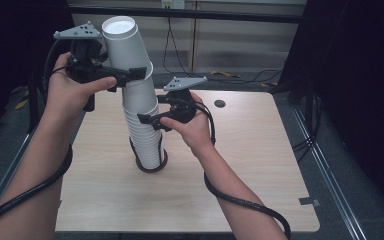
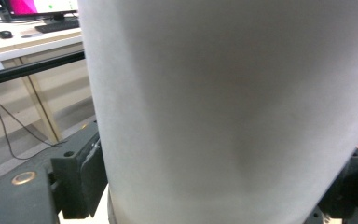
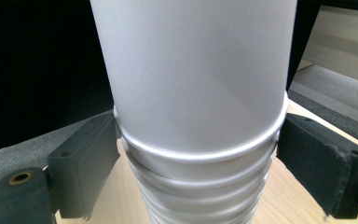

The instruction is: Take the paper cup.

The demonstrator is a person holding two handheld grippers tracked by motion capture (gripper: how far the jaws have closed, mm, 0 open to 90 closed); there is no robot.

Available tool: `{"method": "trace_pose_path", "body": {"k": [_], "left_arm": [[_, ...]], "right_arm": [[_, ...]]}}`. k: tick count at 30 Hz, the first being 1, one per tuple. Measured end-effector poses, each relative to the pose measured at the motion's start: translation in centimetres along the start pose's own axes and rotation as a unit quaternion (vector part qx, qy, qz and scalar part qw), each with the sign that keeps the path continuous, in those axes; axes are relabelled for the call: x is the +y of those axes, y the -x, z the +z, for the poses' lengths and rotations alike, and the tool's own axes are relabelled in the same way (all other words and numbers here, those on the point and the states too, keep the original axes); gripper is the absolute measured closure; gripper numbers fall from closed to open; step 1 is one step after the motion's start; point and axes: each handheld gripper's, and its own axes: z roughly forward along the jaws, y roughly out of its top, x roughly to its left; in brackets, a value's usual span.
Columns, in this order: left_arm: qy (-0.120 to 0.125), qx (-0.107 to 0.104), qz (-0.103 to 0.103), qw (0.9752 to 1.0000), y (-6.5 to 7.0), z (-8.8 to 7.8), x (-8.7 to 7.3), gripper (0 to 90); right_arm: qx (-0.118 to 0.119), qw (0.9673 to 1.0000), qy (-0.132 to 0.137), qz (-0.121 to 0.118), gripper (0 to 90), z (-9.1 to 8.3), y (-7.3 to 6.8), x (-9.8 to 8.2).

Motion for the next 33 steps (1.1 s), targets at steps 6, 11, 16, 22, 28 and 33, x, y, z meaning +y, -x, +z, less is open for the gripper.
{"method": "trace_pose_path", "body": {"k": [6,11,16,22,28,33], "left_arm": [[0.001,-0.001,-0.002,1.0,-0.1,-0.6,0.3,14.4],[0.003,-0.003,-0.005,1.0,-0.1,-0.9,0.2,14.5],[0.006,-0.006,-0.004,1.0,-0.1,-1.3,0.4,14.4],[0.012,-0.006,-0.005,0.9999,-0.1,-1.8,0.6,14.4],[0.021,-0.009,-0.006,0.9997,-0.2,-2.6,0.6,14.4],[0.021,-0.011,-0.013,0.9996,-0.6,-3.7,0.1,14.4]], "right_arm": [[0.0,1.0,0.001,0.001,12.8,0.0,0.0,-0.1],[0.001,1.0,-0.001,-0.001,13.7,-0.1,0.0,-0.3],[0.001,1.0,-0.004,0.0,13.5,-0.3,0.2,-0.5],[-0.004,1.0,-0.007,0.001,13.9,-0.4,0.4,-0.7],[-0.002,1.0,-0.008,0.001,14.0,-0.4,0.4,-0.8],[0.0,0.9999,-0.012,0.003,14.0,-0.5,0.6,-1.2]]}}
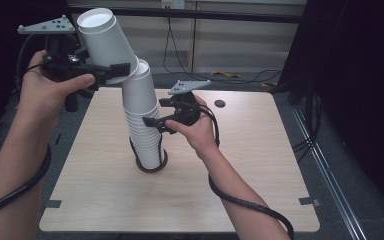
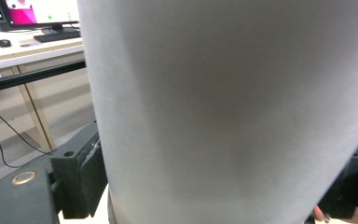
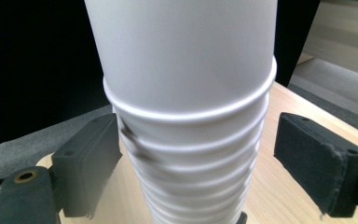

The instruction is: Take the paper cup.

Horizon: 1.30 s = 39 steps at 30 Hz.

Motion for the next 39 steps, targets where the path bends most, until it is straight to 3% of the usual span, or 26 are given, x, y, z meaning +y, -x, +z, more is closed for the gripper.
{"method": "trace_pose_path", "body": {"k": [11,25,34,39], "left_arm": [[-0.005,-0.008,0.003,1.0,0.2,-1.1,-0.9,14.4],[0.003,-0.026,0.015,0.9996,1.7,-2.4,-1.9,14.4],[0.006,-0.043,0.026,0.9987,3.2,-3.2,-2.4,15.0],[-0.005,-0.064,0.033,0.9974,4.4,-2.5,-3.6,15.2]], "right_arm": [[0.003,0.9999,-0.016,0.004,14.2,-0.8,0.9,-2.2],[-0.004,0.9994,-0.029,0.016,14.3,-2.1,2.1,-4.7],[-0.007,0.9991,-0.038,0.019,14.4,-2.7,2.5,-6.0],[-0.011,0.9986,-0.046,0.023,14.6,-3.5,2.9,-7.1]]}}
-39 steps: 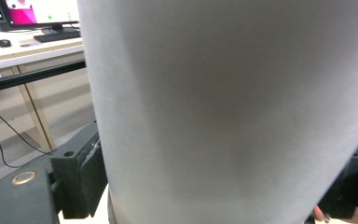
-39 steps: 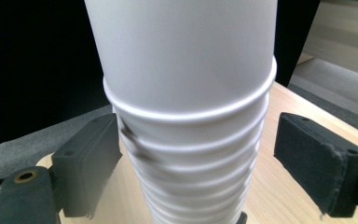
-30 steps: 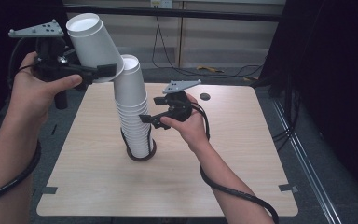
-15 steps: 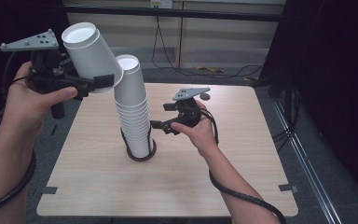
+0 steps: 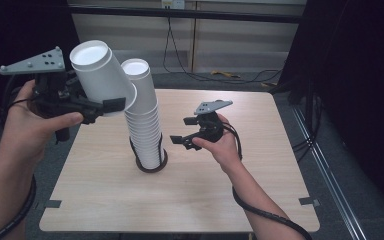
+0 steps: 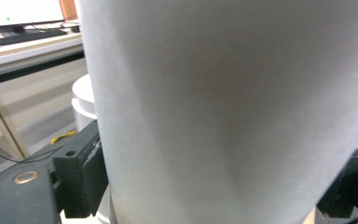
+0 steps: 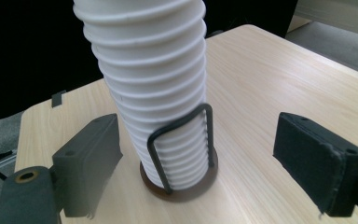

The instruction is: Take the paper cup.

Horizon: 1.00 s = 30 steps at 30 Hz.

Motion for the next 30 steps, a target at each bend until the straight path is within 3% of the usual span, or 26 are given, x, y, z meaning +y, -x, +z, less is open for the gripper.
{"method": "trace_pose_path", "body": {"k": [7,19,23,30], "left_arm": [[-0.013,-0.019,-0.001,0.9997,1.0,1.6,-1.5,15.2],[-0.034,-0.053,-0.008,0.998,2.9,5.1,-4.2,15.2],[-0.047,-0.054,-0.002,0.9974,3.3,6.2,-5.0,15.3],[-0.063,-0.063,-0.005,0.996,4.0,7.9,-6.2,15.4]], "right_arm": [[0.001,1.0,0.001,0.007,15.2,-0.7,0.6,-1.0],[-0.001,0.9997,-0.021,-0.013,15.6,-2.1,0.8,-2.6],[-0.003,0.9988,-0.035,-0.033,15.6,-2.6,0.5,-3.4],[-0.001,0.9991,-0.035,-0.025,15.1,-3.2,0.9,-4.9]]}}
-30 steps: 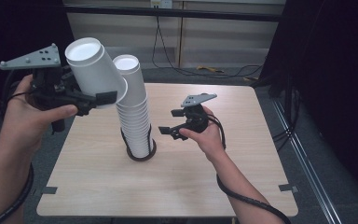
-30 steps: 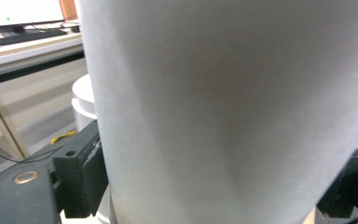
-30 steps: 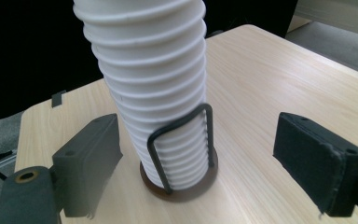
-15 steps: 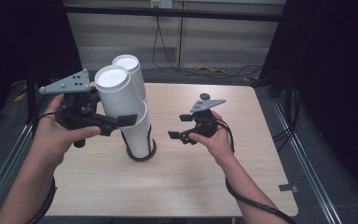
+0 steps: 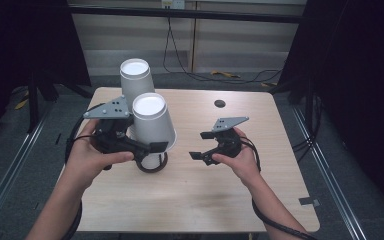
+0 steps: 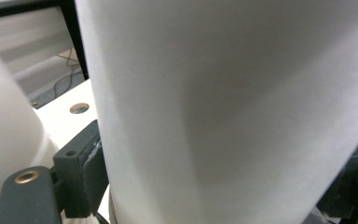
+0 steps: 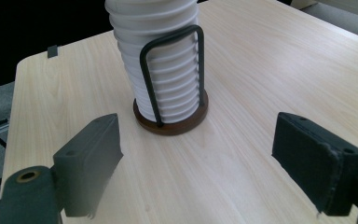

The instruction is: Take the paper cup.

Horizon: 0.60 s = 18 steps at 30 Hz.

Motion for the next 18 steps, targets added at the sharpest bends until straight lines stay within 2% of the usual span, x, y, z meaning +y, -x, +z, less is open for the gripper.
{"method": "trace_pose_path", "body": {"k": [9,12,18], "left_arm": [[-0.027,0.006,0.006,0.9996,0.1,2.6,-1.3,15.4],[-0.035,0.003,0.008,0.9994,0.3,3.6,-1.7,15.6],[-0.045,-0.003,0.009,0.9989,0.5,5.2,-2.4,15.6]], "right_arm": [[-0.006,0.9999,-0.007,0.008,16.4,-1.3,0.6,-1.7],[-0.007,0.9998,-0.016,0.001,17.2,-1.8,0.7,-2.2],[-0.003,0.9998,-0.018,0.008,17.2,-2.4,0.7,-3.0]]}}
